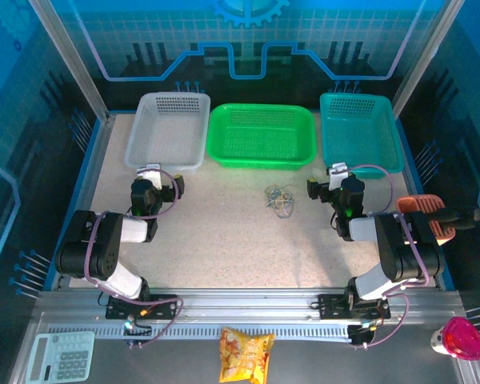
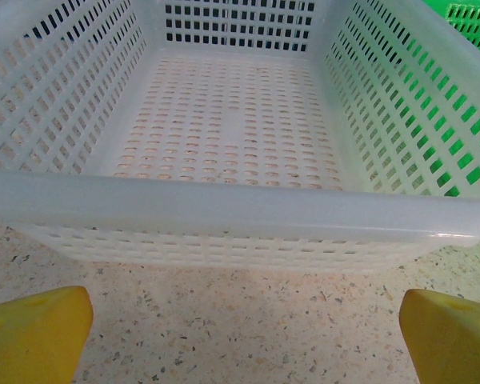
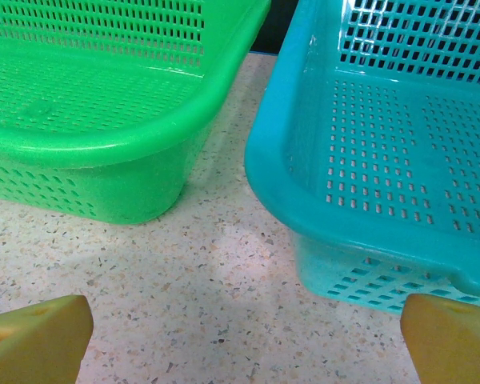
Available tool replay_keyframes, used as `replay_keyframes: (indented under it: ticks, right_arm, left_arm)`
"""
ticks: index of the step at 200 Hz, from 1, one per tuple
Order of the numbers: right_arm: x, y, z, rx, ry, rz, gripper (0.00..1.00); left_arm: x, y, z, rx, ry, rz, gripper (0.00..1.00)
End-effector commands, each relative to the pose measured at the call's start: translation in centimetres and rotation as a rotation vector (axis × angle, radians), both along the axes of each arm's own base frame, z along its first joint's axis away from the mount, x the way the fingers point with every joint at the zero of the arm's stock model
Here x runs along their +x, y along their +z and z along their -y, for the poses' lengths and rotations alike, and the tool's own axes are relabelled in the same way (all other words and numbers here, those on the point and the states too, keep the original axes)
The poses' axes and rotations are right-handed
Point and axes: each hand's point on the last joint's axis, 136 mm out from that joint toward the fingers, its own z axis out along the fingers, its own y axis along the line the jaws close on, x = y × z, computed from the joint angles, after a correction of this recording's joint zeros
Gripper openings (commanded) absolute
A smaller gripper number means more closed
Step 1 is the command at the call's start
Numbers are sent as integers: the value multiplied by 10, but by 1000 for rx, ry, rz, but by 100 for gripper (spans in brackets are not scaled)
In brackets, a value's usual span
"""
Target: Untangle the cables
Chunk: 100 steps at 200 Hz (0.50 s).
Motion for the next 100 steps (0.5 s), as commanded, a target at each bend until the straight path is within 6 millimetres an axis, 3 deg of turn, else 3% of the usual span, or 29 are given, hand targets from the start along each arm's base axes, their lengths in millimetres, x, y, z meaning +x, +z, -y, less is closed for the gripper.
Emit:
replay_keyframes:
  ticks: [1, 100]
  right_arm:
    - [3, 6, 1, 17, 0, 15, 99]
    - [3, 5, 2, 32, 9, 12, 100]
  left_arm:
    - [2, 4, 3, 19, -18, 10, 99]
    - [2, 4, 3, 19, -19, 12, 99]
